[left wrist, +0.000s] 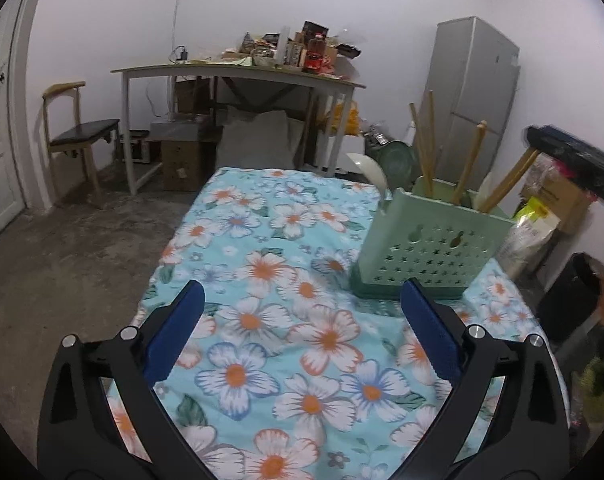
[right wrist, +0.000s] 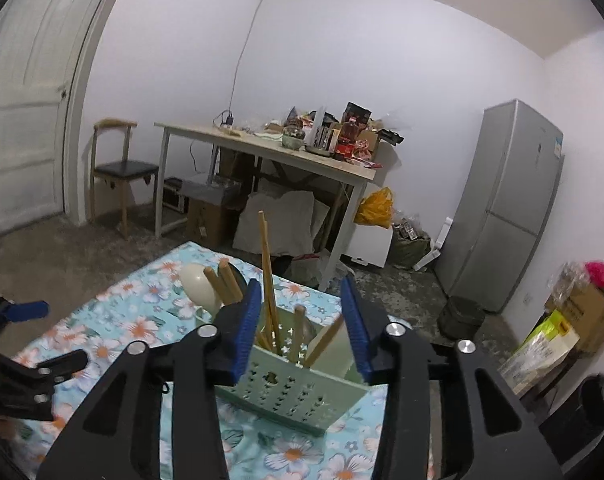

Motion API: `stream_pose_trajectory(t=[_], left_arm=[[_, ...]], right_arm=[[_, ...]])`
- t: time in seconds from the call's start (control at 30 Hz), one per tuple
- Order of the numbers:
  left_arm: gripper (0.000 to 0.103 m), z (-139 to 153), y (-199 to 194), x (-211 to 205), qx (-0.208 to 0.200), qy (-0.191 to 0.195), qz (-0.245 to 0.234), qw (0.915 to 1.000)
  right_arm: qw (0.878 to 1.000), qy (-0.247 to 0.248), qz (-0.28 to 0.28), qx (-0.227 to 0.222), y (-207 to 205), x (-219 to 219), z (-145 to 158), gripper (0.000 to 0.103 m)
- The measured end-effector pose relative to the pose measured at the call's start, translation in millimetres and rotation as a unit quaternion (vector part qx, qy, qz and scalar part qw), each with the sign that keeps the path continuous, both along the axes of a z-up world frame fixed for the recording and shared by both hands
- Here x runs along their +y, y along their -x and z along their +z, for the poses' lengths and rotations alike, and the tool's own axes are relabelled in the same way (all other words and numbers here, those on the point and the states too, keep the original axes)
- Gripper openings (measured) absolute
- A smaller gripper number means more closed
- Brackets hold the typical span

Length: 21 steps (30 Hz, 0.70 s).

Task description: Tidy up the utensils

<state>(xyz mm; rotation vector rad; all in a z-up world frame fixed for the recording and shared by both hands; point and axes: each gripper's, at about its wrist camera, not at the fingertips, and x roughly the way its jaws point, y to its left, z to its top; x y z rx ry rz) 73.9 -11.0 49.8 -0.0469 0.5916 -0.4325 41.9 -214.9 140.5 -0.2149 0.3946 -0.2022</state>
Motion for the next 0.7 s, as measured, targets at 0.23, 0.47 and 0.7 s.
stream_pose_trajectory(t=[0.23,0.47,0.7], left_arm=[[0.095,14,1,-9,-0.019,-0.056,0.024,0.998],[0.095,34,4,-37,-0.036,-0.117,0.033,0.9919],[0.095,44,4,-56,-0.011,-0.1,0.056,0.9934]], right_arm=[[0.993,-0.114,0.002,-0.021,51,-14,1,0.066],[0.981,-0.179,-0.058,0.038,63,-29,-42,0.09],[0.977,-0.168,-0.106,0.074,61,-33,-69,0.097]])
